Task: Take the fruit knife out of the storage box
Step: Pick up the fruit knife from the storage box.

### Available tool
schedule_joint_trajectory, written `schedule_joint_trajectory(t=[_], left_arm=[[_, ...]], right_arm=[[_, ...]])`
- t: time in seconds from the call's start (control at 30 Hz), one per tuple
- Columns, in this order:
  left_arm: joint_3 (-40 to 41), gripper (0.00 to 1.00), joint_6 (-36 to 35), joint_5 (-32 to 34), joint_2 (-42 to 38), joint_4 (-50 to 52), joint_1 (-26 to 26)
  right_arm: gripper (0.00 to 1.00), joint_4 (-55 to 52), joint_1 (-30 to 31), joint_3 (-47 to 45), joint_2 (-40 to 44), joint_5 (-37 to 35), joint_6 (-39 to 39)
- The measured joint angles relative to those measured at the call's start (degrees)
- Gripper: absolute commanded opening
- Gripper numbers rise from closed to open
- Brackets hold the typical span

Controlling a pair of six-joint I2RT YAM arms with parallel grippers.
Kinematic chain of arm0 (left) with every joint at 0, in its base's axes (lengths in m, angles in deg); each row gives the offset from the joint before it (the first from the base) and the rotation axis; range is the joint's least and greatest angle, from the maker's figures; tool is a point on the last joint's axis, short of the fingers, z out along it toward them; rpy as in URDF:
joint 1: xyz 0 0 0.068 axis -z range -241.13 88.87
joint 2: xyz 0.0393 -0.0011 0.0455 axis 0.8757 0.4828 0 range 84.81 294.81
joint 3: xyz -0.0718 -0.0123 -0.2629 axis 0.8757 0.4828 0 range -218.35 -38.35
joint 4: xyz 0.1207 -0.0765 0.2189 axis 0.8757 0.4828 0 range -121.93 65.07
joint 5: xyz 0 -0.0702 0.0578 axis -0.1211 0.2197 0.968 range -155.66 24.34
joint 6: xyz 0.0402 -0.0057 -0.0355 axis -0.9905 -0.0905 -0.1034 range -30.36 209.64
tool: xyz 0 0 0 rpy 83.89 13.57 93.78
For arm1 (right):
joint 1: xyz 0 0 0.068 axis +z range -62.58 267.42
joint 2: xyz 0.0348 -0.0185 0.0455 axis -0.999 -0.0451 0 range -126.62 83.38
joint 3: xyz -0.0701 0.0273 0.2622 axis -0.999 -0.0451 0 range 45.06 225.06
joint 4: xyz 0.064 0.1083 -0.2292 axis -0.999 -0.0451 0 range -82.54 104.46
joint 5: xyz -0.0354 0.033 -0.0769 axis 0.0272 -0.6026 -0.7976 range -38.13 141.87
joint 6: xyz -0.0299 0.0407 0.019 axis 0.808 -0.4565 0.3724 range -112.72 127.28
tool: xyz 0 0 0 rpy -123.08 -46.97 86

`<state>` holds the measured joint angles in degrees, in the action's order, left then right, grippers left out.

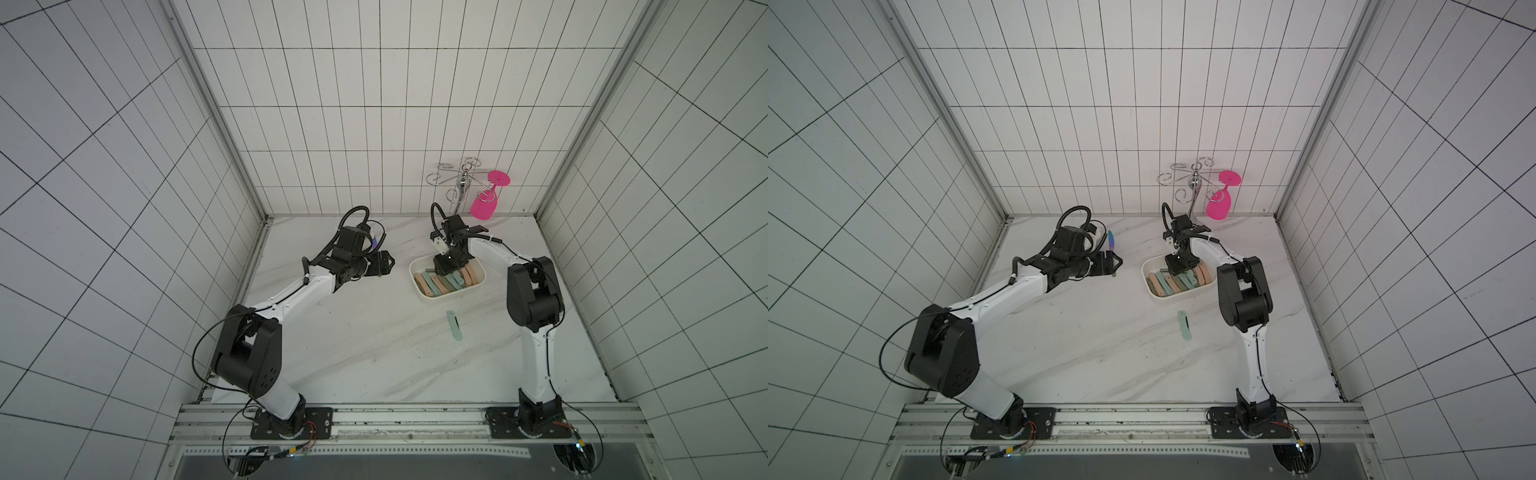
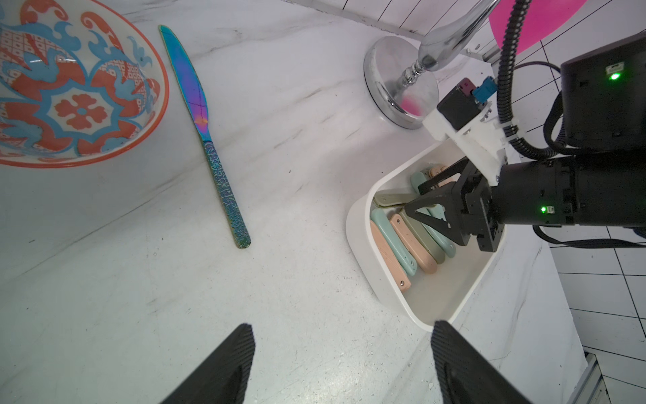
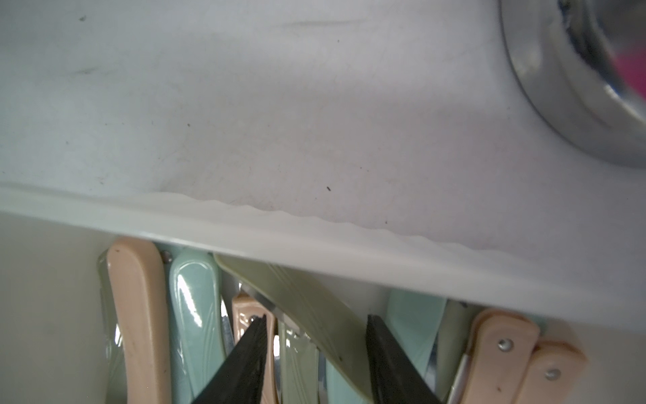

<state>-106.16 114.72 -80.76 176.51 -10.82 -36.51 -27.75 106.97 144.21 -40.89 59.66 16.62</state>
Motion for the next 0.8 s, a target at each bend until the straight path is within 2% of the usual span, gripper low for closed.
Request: schedule_joint_trajectory(t=[0.3, 0.37, 0.47, 0.57, 0.67, 0.8], left_arm=[[0.0, 0.83, 0.0, 0.0, 0.0, -0.4, 0.0], [0.0, 0.83, 0.0, -0.1, 0.0, -0.4, 0.0], [0.0, 0.83, 0.0, -0.1, 0.0, -0.4, 0.0], [0.0, 0.83, 0.0, -0.2, 0.0, -0.4, 0.0], [0.0, 0.83, 0.0, -0.2, 0.0, -0.5, 0.0], [0.0, 0.83, 0.0, -0.5, 0.0, -0.7, 0.0]], right_arm=[[0.48, -0.3, 0.4, 0.3, -1.9, -1.7, 1.7], [0.41, -0.4, 0.4, 0.5, -2.0, -1.7, 1.8], [0.22, -0.7, 0.4, 0.6, -2.0, -1.7, 2.0], [0.17, -1.5, 0.4, 0.6, -2.0, -1.6, 1.8], [0.01, -1.7, 0.6, 0.6, -2.0, -1.8, 1.5], [0.00, -1.8, 0.8, 0.6, -2.0, -1.9, 0.7]])
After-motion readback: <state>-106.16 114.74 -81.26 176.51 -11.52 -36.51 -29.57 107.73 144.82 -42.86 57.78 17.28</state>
